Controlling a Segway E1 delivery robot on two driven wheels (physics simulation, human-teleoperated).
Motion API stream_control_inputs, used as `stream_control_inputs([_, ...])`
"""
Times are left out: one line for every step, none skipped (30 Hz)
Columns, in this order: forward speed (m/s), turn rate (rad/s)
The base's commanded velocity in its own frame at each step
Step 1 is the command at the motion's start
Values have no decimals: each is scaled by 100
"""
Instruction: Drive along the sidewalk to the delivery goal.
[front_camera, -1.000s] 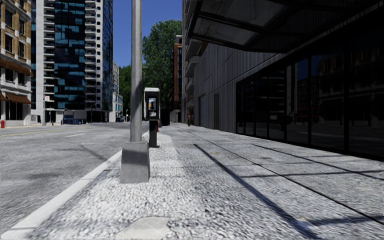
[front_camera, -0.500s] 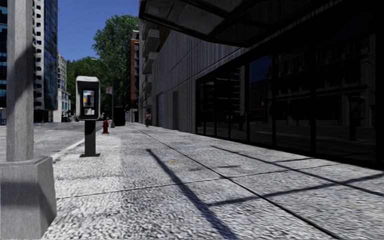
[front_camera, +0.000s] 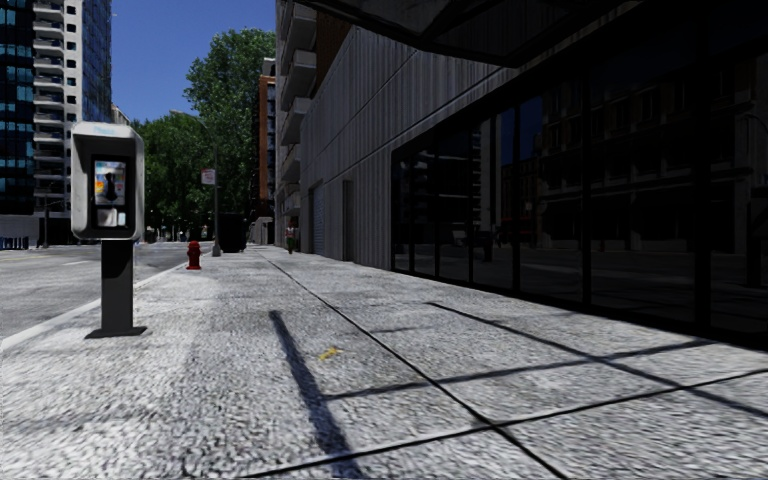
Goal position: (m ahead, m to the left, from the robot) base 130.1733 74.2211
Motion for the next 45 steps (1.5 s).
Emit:
stream_control_inputs([200, 1])
stream_control_inputs([200, 1])
stream_control_inputs([200, 0])
stream_control_inputs([200, 0])
stream_control_inputs([200, 0])
stream_control_inputs([200, 0])
stream_control_inputs([200, 0])
stream_control_inputs([200, 0])
stream_control_inputs([200, 0])
stream_control_inputs([200, 0])
stream_control_inputs([200, 0])
stream_control_inputs([200, 0])
stream_control_inputs([200, 15])
stream_control_inputs([200, 38])
stream_control_inputs([200, 47])
stream_control_inputs([200, 47])
stream_control_inputs([200, 48])
stream_control_inputs([200, 36])
stream_control_inputs([200, 23])
stream_control_inputs([200, 23])
stream_control_inputs([200, 14])
stream_control_inputs([200, 3])
stream_control_inputs([200, 0])
stream_control_inputs([200, 0])
stream_control_inputs([200, 0])
stream_control_inputs([200, 0])
stream_control_inputs([200, 1])
stream_control_inputs([200, 1])
stream_control_inputs([200, 19])
stream_control_inputs([200, 27])
stream_control_inputs([200, 28])
stream_control_inputs([200, 28])
stream_control_inputs([200, 29])
stream_control_inputs([200, 29])
stream_control_inputs([200, 31])
stream_control_inputs([200, 31])
stream_control_inputs([200, 33])
stream_control_inputs([200, 33])
stream_control_inputs([200, 33])
stream_control_inputs([200, 33])
stream_control_inputs([200, 33])
stream_control_inputs([200, 33])
stream_control_inputs([200, 33])
stream_control_inputs([200, 33])
stream_control_inputs([200, 33])
